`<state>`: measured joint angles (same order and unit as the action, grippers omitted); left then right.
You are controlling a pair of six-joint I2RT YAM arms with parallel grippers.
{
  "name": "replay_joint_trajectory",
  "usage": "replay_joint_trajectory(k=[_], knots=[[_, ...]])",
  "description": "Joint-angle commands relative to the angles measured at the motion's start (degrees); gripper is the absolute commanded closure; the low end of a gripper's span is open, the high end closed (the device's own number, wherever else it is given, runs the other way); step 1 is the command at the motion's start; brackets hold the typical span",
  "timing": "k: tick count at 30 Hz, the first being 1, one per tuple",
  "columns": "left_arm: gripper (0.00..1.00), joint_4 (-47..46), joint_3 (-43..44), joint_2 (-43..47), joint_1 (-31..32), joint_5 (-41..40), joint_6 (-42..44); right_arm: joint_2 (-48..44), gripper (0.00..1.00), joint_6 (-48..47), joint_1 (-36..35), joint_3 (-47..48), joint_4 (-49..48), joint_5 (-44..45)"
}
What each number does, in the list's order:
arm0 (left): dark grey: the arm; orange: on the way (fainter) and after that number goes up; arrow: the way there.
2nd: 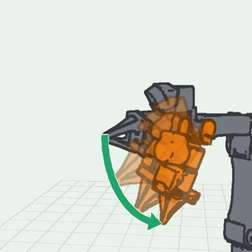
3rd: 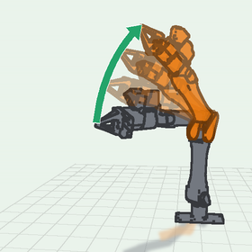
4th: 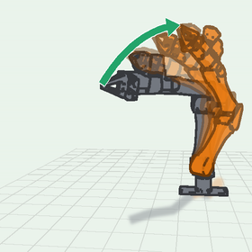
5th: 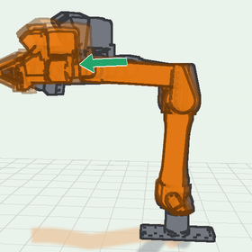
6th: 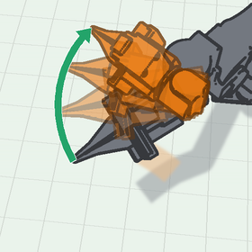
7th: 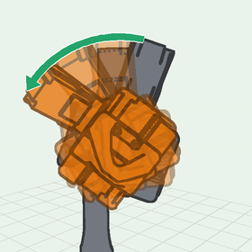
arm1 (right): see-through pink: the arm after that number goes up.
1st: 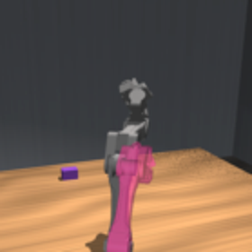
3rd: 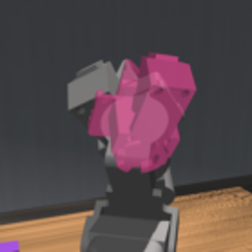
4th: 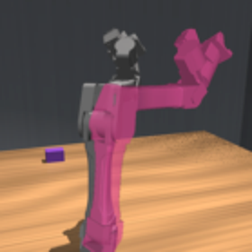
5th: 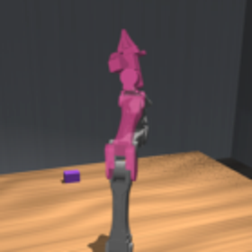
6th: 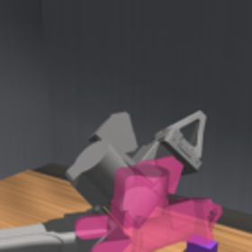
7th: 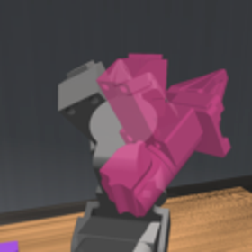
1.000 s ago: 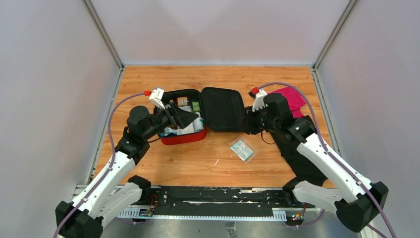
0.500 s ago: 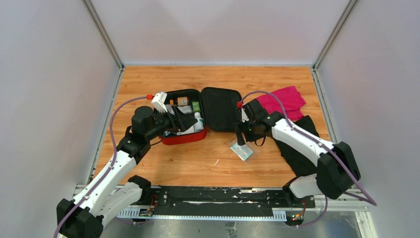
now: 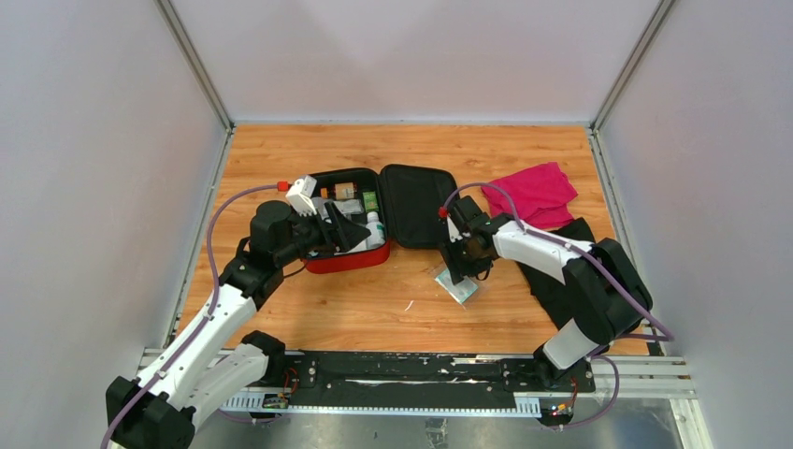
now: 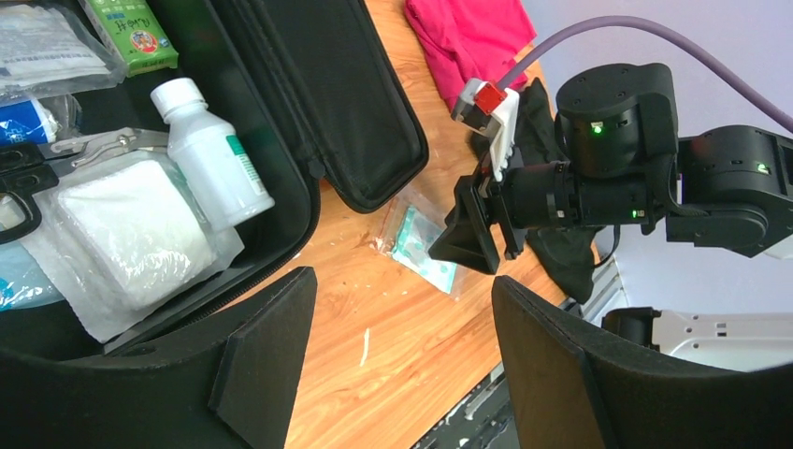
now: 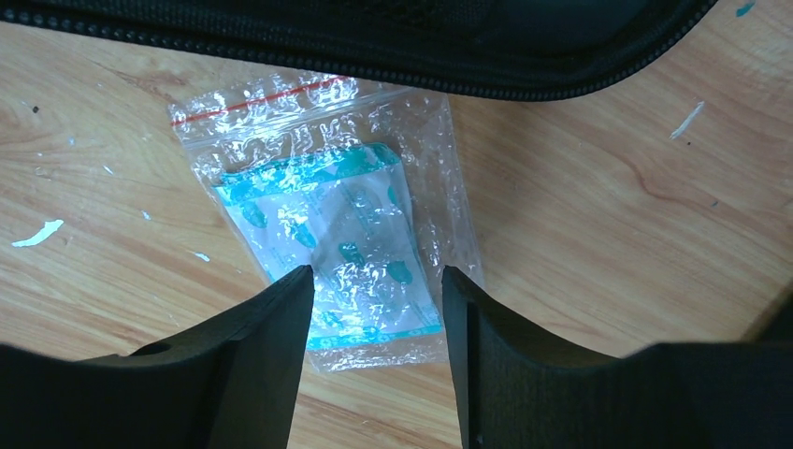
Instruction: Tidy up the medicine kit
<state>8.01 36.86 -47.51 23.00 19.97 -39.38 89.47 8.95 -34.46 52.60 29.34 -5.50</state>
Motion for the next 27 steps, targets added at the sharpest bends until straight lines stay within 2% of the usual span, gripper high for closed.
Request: replay_joint_trajectory(k=[1, 13, 15, 21, 25, 27], knots=[[0.25, 0.5, 0.3, 0.7, 0.2, -0.1, 0.4, 0.8, 0.43, -1.2, -0.3, -1.3, -1.2, 2.3], [0.26, -0.5, -0.2, -0.7, 0.2, 0.5, -0.4, 2.3, 0.45, -1.4, 1.4, -2.3, -2.6, 0.4], [0.26, -0.7, -0.3, -1.1, 0.2, 0.8, -0.5, 3.7, 0.51, -1.1, 1.5, -2.7, -2.7, 0.1], [0.26, -0.7, -0.6, -1.5, 0.2, 1.0, -0.6, 4.0, 0.76, 0.3, 1.3, -3.3, -2.7, 0.1], [0.26, -0.8, -0.6, -1.6, 0.2, 1.0, -0.8, 0.1, 0.99, 1.8, 1.3, -3.5, -2.6, -1.3], [0.26, -1.1, -0.6, -1.8, 0.2, 1.2, -1.1, -3.0, 1.0, 2.6, 1.3, -3.5, -2.4, -2.1]])
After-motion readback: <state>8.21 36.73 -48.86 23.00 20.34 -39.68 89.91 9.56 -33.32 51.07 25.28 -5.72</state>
